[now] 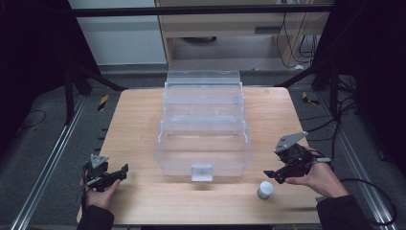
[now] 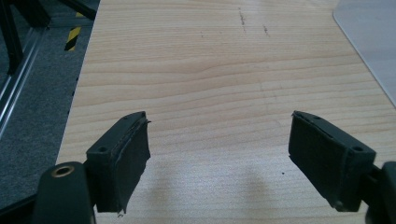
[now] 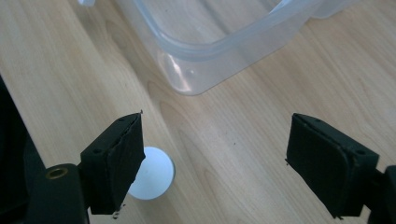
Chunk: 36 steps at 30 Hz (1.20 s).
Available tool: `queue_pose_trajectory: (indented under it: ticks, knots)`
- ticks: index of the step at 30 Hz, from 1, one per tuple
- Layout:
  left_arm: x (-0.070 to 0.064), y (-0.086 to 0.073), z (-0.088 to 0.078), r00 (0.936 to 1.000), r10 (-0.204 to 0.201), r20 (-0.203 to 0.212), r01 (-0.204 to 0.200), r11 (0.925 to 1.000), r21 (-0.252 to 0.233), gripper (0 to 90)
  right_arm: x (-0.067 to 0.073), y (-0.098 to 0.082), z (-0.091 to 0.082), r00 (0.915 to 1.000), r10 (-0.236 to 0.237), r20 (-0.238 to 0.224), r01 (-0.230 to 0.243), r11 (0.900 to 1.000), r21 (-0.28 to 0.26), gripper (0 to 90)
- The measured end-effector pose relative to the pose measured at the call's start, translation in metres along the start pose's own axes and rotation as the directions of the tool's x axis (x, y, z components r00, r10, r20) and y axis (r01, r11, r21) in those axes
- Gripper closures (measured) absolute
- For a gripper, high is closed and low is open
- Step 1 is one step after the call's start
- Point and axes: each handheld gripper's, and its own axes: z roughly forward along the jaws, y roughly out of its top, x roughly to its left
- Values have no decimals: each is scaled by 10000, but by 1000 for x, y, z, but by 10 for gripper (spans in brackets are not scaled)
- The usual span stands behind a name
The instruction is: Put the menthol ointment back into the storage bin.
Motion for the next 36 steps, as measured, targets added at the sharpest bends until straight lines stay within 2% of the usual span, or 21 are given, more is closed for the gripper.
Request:
queue_pose_trajectory:
  ticks: [7, 10, 14, 21, 28, 30, 35, 36]
  knots:
    - [0, 0, 0, 10000, 11, 6, -11, 10000, 11, 198, 6, 0, 5, 9985, -420, -354, 441, 9971, 617, 192]
    - [0, 0, 0, 10000, -2, 1, 2, 10000, 11, 198, 10, 2, 8, 9962, -673, -560, 730, 9917, 1059, 197]
    - [0, 0, 0, 10000, 0, -3, 0, 10000, 5, 198, 12, 2, 10, 9946, -804, -657, 882, 9882, 1253, 205]
    - [0, 0, 0, 10000, 7, -2, -7, 10000, 12, 198, 18, 0, 15, 9872, -1235, -1010, 1403, 9733, 1815, 228]
    - [0, 0, 0, 10000, -2, -3, 2, 10000, 12, 198, 23, -1, 19, 9832, -1380, -1194, 1609, 9641, 2110, 247]
    - [1, 0, 0, 10000, 4, -7, -4, 10000, 13, 198, 24, -1, 20, 9814, -1429, -1284, 1690, 9599, 2237, 260]
    - [1, 0, 0, 10000, 1, -12, -1, 10000, 14, 198, 27, -2, 25, 9731, -1714, -1541, 2076, 9422, 2629, 286]
    - [1, 0, 0, 10000, 1, -12, -1, 10000, 14, 198, 27, -2, 25, 9731, -1714, -1541, 2076, 9422, 2629, 286]
